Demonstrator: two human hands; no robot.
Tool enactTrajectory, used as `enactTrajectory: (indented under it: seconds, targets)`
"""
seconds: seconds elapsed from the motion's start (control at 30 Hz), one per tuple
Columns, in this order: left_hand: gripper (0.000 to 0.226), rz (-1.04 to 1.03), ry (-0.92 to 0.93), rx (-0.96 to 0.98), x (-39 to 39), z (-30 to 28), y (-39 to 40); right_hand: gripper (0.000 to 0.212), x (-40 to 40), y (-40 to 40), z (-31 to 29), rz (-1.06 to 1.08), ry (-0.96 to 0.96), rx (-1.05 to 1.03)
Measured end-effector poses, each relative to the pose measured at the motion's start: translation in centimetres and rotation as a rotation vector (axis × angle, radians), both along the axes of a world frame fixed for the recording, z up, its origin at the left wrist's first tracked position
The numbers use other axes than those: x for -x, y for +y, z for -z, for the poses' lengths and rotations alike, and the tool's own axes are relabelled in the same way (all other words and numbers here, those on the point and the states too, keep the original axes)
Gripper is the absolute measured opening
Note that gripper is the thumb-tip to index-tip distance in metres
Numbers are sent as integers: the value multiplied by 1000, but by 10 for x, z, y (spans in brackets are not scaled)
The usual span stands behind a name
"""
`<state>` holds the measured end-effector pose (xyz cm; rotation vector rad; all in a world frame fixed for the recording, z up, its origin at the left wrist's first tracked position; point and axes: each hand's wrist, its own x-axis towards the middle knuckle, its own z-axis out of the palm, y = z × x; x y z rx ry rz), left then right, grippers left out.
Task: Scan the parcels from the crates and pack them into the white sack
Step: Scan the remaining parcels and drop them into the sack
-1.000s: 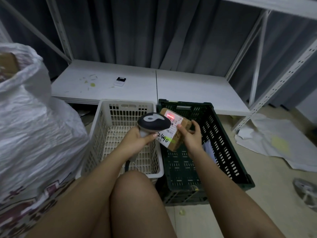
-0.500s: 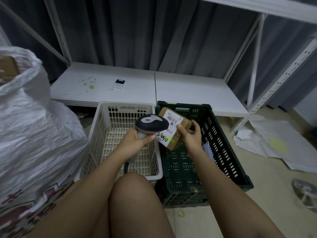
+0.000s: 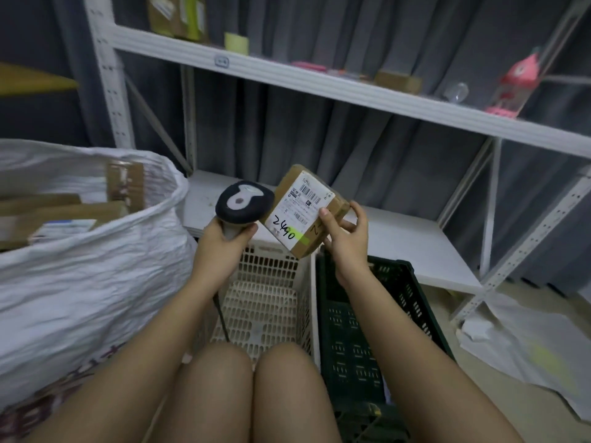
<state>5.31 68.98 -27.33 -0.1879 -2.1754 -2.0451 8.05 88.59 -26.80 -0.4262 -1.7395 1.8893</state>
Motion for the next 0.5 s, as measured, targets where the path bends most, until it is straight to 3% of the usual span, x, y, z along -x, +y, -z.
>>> enactTrajectory:
  seconds: [0.23, 0.37, 0.5]
  targets:
    - [30, -145, 170, 8, -33, -66, -112, 74, 10, -122, -80, -154, 184, -22]
    - [23, -242, 211, 17, -48, -89, -181, 74, 24, -197, -103, -245, 226, -53]
    - [22, -362, 224, 11, -58, -99, -237, 74, 46, -260, -110, -265, 259, -210]
